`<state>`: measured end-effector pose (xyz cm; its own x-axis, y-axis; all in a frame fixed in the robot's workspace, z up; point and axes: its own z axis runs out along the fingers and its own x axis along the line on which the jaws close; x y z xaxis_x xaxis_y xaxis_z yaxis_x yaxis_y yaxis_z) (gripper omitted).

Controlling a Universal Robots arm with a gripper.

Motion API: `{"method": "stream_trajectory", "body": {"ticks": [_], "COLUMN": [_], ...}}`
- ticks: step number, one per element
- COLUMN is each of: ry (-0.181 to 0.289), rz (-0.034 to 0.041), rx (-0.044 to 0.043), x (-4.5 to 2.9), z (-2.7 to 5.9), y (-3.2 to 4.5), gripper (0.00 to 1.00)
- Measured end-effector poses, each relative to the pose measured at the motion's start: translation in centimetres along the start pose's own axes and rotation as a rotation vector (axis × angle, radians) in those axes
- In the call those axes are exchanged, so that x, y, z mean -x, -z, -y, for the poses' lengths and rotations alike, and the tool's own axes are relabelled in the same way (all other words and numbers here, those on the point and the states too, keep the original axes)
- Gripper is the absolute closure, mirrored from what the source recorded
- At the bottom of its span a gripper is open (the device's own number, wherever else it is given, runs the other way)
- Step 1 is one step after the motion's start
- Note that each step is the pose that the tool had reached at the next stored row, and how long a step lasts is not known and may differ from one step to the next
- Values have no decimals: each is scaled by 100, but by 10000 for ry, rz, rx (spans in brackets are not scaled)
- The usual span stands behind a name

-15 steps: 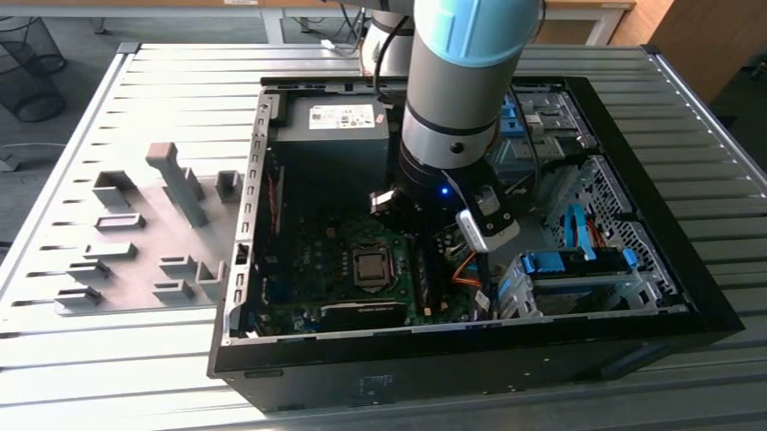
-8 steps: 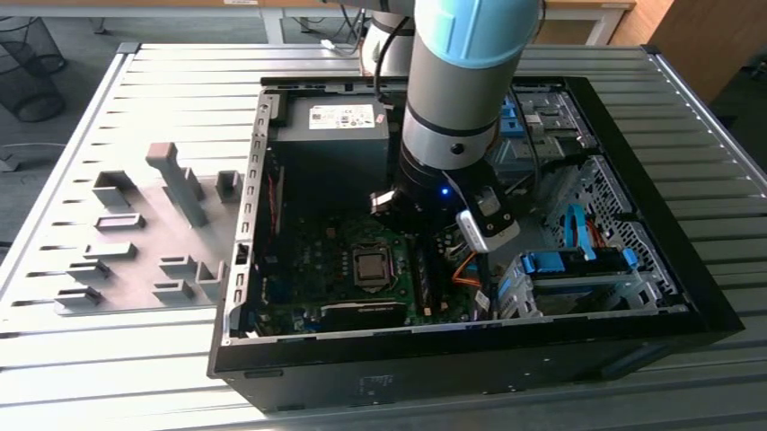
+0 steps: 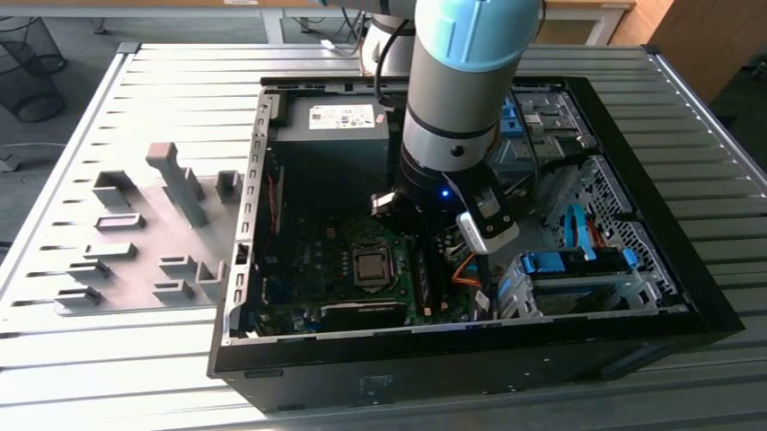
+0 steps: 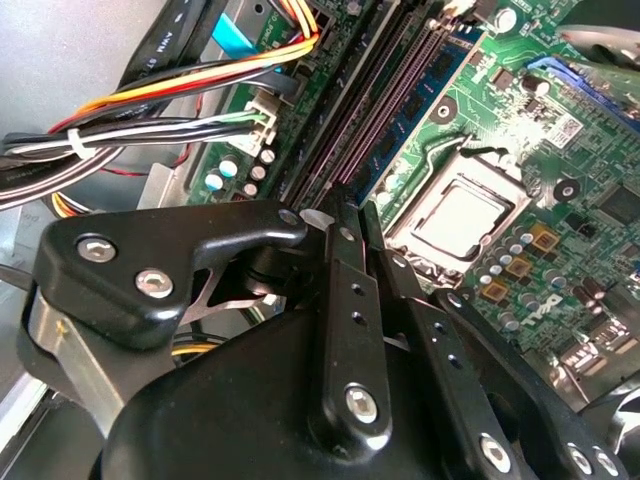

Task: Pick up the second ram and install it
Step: 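Insert the second ram into the second slot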

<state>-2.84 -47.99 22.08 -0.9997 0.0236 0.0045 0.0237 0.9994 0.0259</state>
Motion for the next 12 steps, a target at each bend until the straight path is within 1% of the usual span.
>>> {"method": "stream_trajectory", "body": {"ticks": [3,12], "ry": [5,39], "rz": [-1,-2], "rx": [-1,1], "x": [0,19], "z": [1,0], "y": [-14,-19], "gripper": [86,86]}}
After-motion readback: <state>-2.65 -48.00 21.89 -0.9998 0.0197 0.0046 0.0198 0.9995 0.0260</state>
